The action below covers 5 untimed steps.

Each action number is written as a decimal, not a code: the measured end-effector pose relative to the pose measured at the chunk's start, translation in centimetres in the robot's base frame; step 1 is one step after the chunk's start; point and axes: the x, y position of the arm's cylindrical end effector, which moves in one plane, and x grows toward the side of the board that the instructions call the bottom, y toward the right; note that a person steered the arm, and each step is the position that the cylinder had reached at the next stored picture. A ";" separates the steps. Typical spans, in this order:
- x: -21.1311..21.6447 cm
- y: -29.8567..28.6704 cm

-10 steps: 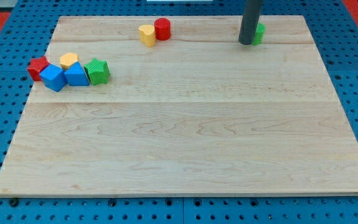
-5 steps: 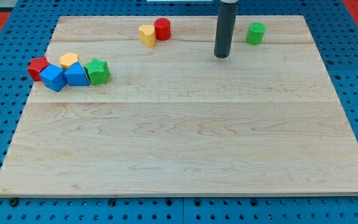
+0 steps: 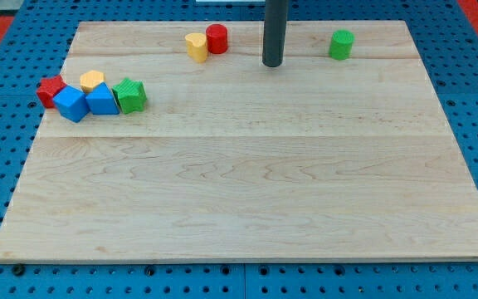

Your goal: Point at green star

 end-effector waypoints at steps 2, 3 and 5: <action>5.7 -6.7; 10.0 -15.0; 9.8 -22.4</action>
